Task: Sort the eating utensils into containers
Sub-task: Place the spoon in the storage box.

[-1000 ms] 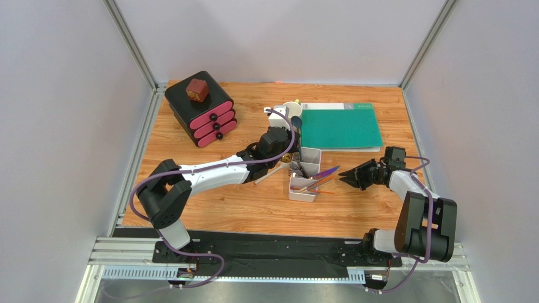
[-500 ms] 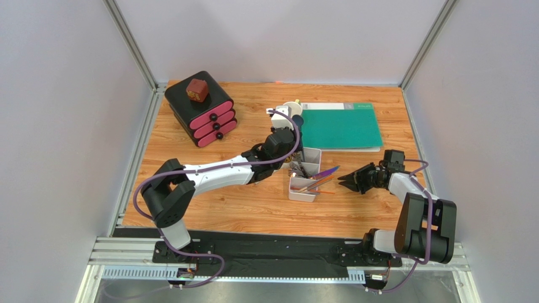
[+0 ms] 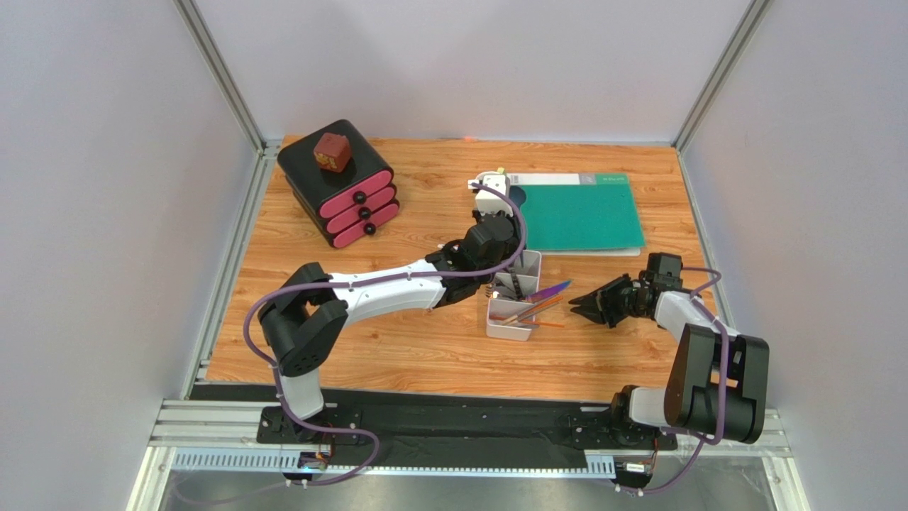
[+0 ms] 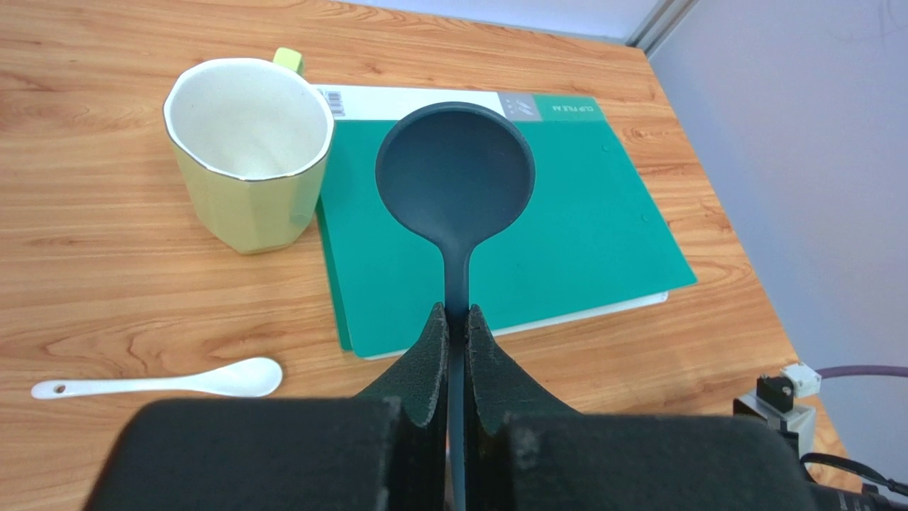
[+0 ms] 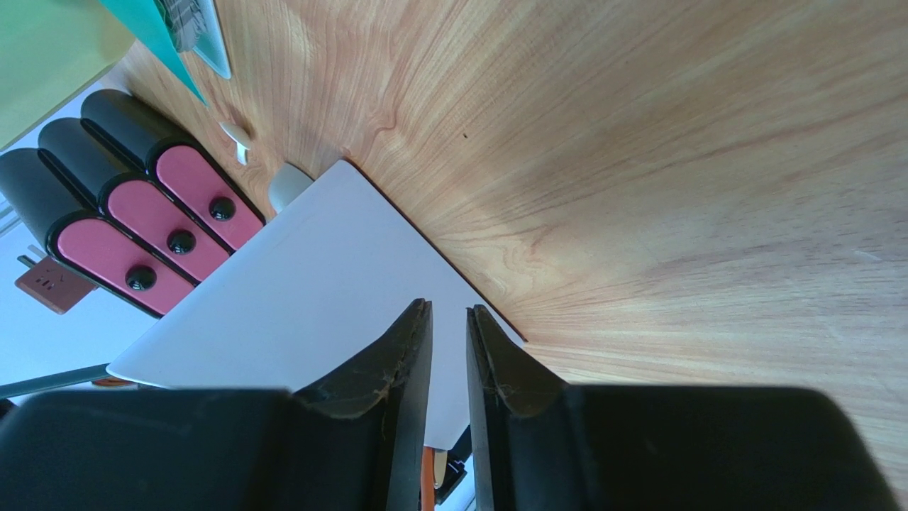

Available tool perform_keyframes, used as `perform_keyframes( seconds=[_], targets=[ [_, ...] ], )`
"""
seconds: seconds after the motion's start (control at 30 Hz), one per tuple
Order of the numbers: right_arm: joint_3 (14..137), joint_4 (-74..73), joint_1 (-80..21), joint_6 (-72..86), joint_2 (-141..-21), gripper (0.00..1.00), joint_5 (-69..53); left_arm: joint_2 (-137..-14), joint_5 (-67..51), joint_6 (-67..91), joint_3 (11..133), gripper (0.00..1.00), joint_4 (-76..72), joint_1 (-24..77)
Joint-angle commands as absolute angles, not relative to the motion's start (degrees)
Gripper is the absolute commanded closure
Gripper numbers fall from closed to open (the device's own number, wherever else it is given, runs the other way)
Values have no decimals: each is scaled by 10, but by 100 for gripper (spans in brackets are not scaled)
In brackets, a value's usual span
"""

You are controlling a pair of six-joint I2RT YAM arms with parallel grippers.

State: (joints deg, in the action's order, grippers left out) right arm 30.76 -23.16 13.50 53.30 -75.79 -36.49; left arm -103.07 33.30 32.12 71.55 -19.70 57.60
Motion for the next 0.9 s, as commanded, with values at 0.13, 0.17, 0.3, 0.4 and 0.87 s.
perform_keyframes(
  seconds=[0.13,0.17,0.3,0.4,0.87],
  targets=[
    [312,-231,141,515,-765,76,-373,-1016,349,291,714,100,-162,585],
    [311,-231,140,514,-769,76,-373,-1011,352,286,712,100,-153,585],
    [308,-224,140,515,-777,76,-373,-979,359,268,704,100,-143,585],
    [307,-221,141,516,-777,76,-372,-967,368,250,707,100,-137,585],
    [307,-220,141,512,-786,77,-372,-997,327,250,738,100,-185,585]
  ],
)
